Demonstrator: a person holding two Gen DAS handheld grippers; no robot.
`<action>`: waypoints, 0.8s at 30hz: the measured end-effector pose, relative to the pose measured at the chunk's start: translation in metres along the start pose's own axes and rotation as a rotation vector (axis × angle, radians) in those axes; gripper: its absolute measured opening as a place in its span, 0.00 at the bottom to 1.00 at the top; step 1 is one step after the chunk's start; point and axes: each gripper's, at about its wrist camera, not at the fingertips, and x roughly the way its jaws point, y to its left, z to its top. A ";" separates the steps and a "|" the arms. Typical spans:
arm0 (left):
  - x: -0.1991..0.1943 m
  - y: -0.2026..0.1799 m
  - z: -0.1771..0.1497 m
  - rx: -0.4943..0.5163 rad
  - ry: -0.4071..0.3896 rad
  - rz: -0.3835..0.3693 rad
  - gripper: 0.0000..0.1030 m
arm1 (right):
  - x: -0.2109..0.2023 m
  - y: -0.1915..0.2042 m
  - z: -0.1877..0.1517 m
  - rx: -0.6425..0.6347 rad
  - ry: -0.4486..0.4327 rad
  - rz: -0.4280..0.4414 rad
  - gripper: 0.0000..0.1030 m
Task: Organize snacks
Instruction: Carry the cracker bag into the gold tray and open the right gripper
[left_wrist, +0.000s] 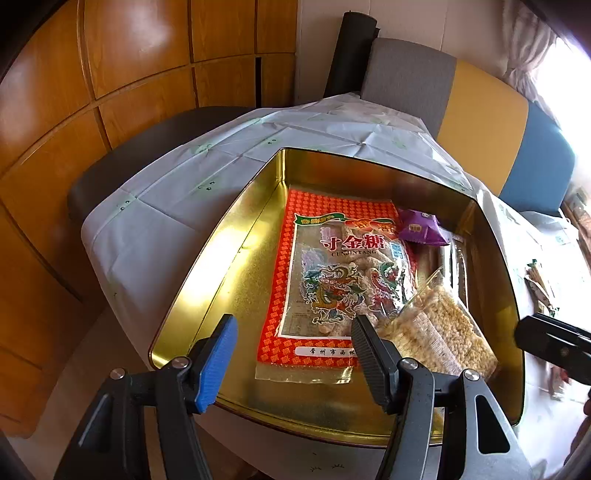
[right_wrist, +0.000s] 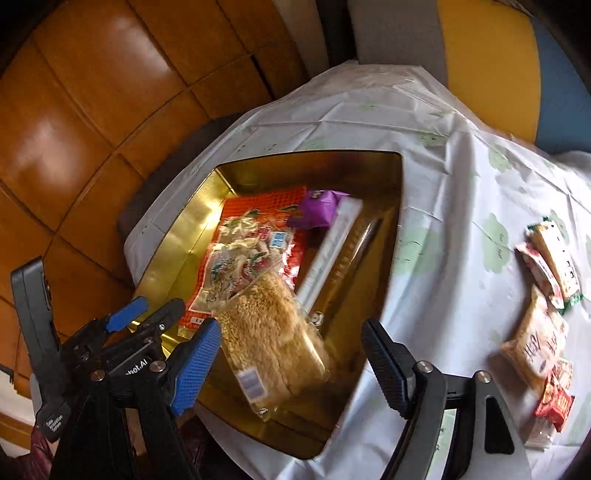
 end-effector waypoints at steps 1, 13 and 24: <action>0.000 -0.001 0.000 0.004 0.000 0.000 0.63 | -0.003 -0.004 -0.002 0.011 -0.004 -0.002 0.77; -0.014 -0.019 -0.002 0.065 -0.036 0.005 0.63 | -0.041 -0.028 -0.022 -0.027 -0.100 -0.129 0.77; -0.022 -0.035 -0.003 0.120 -0.054 0.003 0.63 | -0.084 -0.072 -0.031 -0.048 -0.148 -0.284 0.77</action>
